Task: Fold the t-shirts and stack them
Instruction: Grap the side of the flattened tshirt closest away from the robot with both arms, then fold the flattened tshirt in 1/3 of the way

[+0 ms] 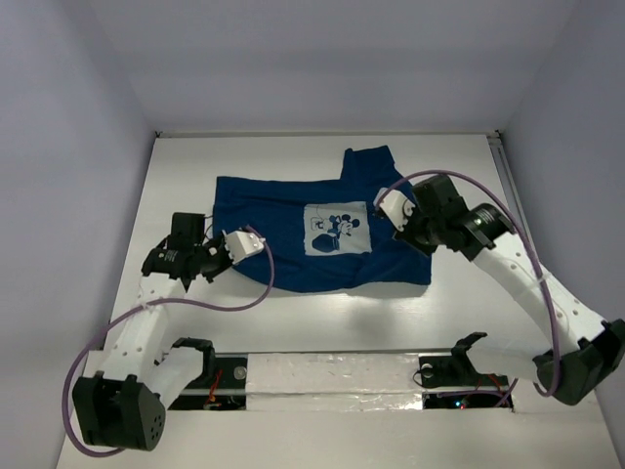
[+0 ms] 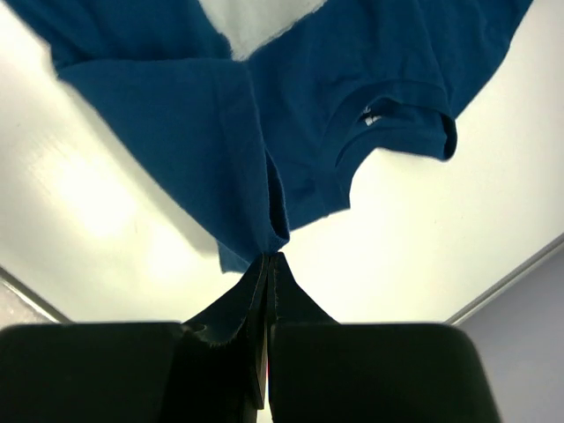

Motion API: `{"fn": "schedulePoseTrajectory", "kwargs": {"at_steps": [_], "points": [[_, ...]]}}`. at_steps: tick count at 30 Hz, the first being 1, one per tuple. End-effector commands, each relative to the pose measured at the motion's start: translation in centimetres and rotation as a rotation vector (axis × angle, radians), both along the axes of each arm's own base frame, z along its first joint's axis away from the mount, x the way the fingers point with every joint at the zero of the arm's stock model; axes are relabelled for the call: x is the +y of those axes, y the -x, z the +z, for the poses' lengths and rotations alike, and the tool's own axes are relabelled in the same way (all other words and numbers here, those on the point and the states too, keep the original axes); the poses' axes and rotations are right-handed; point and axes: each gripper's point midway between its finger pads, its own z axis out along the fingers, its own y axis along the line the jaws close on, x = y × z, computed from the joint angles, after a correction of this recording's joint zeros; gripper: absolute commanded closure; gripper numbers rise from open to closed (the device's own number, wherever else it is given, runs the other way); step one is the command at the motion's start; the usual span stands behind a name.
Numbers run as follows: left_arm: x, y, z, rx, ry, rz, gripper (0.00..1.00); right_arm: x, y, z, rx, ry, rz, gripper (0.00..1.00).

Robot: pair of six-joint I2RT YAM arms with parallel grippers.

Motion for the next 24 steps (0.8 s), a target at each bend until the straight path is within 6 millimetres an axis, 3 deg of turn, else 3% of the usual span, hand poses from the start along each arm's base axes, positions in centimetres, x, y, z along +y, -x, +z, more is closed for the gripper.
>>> {"fn": "schedulePoseTrajectory", "kwargs": {"at_steps": [1,11,16,24], "points": [[-0.8,2.7,1.3,0.059,0.031,-0.060,1.00,-1.1,2.0,1.2,-0.019,-0.028,-0.007,1.00],[0.1,4.8,2.0,0.044,-0.007,-0.061,1.00,-2.6,6.8,4.8,-0.088,-0.143,0.016,1.00],[0.9,5.5,2.2,0.021,-0.043,-0.051,1.00,-2.9,9.6,4.8,-0.028,-0.171,0.063,1.00],[1.3,5.7,1.9,0.004,-0.055,-0.028,1.00,-2.5,11.6,4.3,0.057,-0.163,0.161,1.00]]}}
